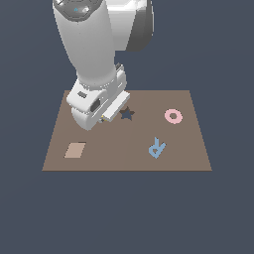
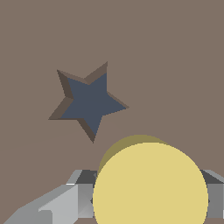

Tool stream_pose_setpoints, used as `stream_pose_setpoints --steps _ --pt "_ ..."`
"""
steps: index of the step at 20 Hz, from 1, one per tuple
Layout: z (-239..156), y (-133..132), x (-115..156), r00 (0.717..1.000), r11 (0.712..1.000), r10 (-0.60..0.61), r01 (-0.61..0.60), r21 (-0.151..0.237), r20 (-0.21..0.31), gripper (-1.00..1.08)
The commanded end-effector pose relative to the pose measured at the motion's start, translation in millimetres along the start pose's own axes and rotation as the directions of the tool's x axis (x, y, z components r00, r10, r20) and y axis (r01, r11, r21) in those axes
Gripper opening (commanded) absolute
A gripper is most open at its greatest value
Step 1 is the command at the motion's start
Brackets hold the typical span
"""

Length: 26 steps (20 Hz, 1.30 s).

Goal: Insert a designated object into the corresponding slot on a board.

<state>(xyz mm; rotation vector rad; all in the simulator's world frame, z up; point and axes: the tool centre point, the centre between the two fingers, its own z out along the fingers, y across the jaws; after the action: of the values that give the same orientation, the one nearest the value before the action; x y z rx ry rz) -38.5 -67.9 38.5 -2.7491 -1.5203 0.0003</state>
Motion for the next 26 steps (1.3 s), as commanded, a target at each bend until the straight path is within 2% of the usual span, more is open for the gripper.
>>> stream_pose_setpoints --steps 1,7,13,20,26 --pt "-0.7 1.7 -8.4 0.997 0.997 -0.083 0.083 -0.001 0.000 -1.00" --pt "-1.4 7.5 -24.3 0.971 0.971 -0.237 0.237 -0.001 0.000 -1.00" --pt "-1.9 13.4 -34.8 0.939 0.939 -0.343 0.343 0.000 0.001 -1.00" --pt "-2.2 18.2 -41.1 0.912 0.912 -0.411 0.411 0.000 0.001 -1.00" --pt "-2.0 19.1 -42.3 0.907 0.907 -0.420 0.420 0.000 0.001 -1.00"
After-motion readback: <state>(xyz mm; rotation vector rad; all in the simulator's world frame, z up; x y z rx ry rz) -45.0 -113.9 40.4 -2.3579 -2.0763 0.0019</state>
